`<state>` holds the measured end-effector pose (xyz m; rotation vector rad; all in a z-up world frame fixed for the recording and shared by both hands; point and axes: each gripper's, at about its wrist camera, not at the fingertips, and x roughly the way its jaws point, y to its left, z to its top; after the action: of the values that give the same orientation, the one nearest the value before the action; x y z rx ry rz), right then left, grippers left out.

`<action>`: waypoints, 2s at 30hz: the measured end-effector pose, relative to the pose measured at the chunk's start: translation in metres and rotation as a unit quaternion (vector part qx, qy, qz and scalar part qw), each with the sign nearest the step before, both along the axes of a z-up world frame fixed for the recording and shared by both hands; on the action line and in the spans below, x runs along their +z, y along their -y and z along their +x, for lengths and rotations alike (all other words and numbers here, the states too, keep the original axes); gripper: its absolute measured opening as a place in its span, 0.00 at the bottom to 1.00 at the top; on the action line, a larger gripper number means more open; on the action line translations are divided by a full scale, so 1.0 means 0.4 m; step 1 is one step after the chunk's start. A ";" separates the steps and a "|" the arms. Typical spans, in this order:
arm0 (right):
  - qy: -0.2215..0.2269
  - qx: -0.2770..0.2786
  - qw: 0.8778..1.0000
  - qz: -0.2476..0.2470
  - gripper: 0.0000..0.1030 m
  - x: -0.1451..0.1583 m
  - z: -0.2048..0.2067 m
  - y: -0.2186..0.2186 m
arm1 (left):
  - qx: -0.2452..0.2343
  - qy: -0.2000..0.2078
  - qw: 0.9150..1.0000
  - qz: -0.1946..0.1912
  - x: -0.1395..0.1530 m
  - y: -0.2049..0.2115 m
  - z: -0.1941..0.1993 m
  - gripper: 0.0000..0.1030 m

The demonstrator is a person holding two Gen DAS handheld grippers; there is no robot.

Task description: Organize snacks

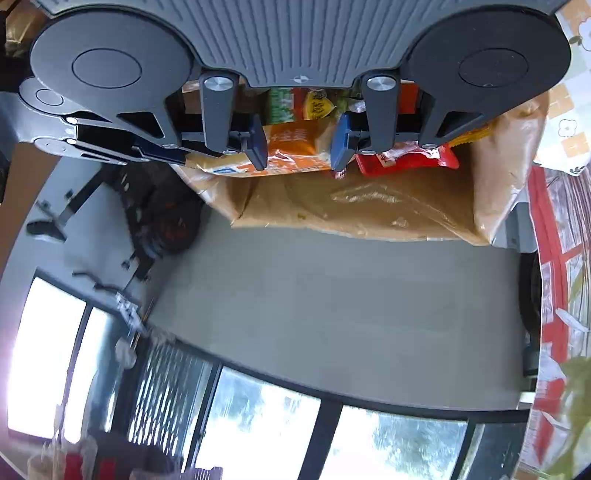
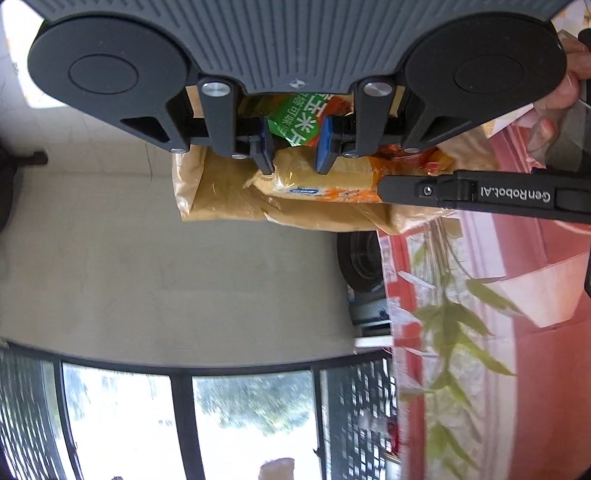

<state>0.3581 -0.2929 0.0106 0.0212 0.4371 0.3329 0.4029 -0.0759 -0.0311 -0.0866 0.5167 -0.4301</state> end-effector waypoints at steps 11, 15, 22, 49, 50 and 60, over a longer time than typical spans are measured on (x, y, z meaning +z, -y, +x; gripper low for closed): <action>-0.012 -0.030 0.999 -0.009 0.75 0.020 -0.042 0.052 | 0.045 0.032 0.997 0.057 0.035 -0.011 -0.071 0.76; 0.000 -0.038 0.999 0.015 0.87 0.066 -0.097 0.069 | 0.058 0.061 0.994 0.072 0.085 -0.022 -0.126 0.88; 0.020 -0.067 0.997 0.024 0.95 0.130 -0.213 0.073 | 0.072 0.075 0.989 0.104 0.149 -0.045 -0.236 0.90; 0.038 -0.102 0.993 0.050 1.00 0.232 -0.498 -0.024 | 0.123 0.157 0.975 0.103 0.290 -0.121 -0.623 0.92; 0.041 -0.103 0.993 0.049 1.00 0.235 -0.506 -0.026 | 0.123 0.157 0.975 0.099 0.291 -0.124 -0.633 0.92; 0.053 -0.112 0.992 0.036 1.00 0.252 -0.557 -0.047 | 0.127 0.171 0.972 0.097 0.308 -0.131 -0.691 0.92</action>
<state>0.1354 -0.2742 0.1115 0.1218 0.3139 0.1269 0.1264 -0.0233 0.0920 0.1084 0.2014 -0.1356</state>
